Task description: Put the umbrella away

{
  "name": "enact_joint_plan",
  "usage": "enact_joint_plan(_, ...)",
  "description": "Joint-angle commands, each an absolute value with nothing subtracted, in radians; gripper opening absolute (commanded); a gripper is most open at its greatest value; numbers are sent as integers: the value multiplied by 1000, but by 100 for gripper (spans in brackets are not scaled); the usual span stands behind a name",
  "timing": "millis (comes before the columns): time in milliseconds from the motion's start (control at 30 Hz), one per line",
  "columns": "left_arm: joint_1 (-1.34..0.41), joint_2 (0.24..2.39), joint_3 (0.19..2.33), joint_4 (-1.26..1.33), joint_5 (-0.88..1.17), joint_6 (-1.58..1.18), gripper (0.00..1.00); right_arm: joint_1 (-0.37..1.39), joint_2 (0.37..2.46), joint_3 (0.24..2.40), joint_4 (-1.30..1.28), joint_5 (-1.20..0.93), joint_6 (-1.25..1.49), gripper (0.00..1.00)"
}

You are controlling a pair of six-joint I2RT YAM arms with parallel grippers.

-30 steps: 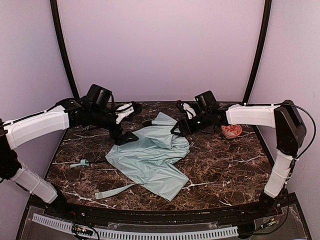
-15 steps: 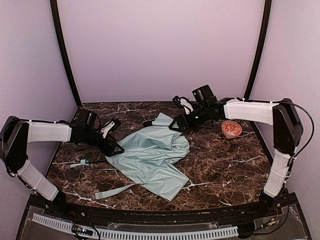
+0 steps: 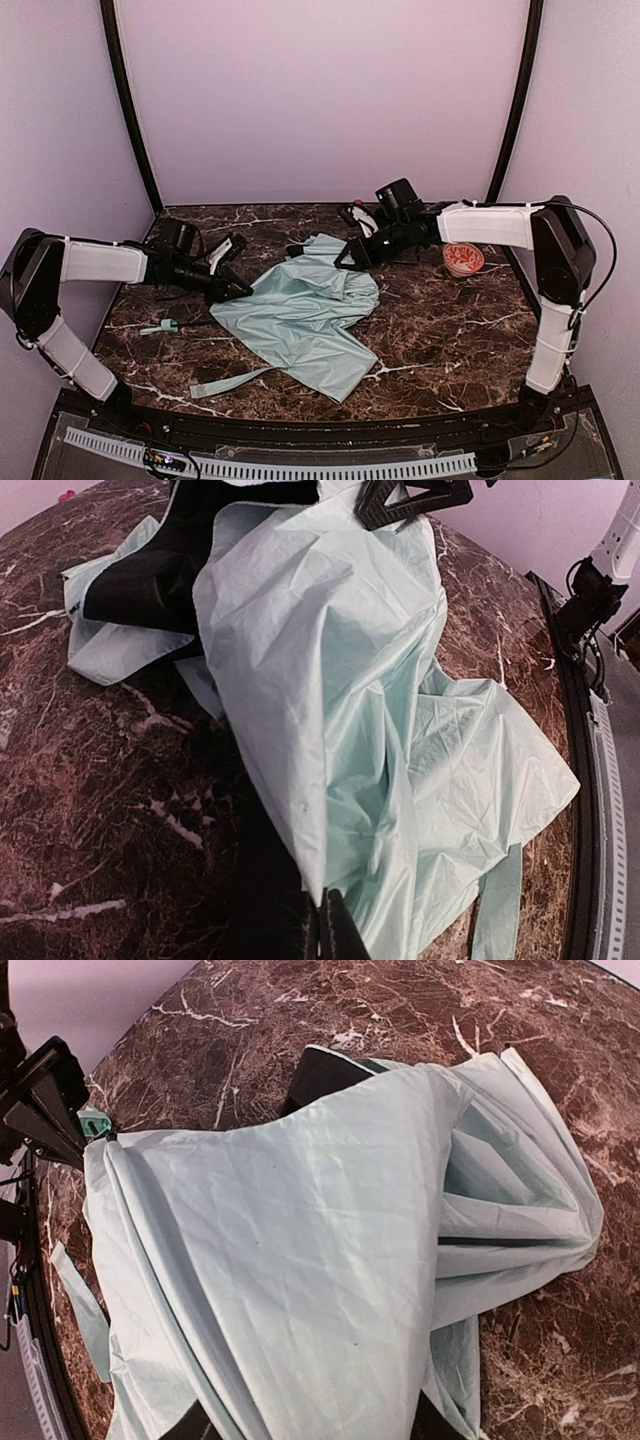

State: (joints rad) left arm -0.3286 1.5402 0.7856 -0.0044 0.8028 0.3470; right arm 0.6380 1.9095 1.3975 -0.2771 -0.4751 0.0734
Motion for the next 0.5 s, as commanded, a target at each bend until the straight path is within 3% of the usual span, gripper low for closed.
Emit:
enact_joint_plan(0, -341, 1554, 828, -65, 836, 349, 0, 647, 1907, 1396, -225, -491, 94, 38)
enact_joint_plan(467, -443, 1507, 892, -92, 531, 288, 0, 658, 1961, 1408, -229, -517, 94, 32)
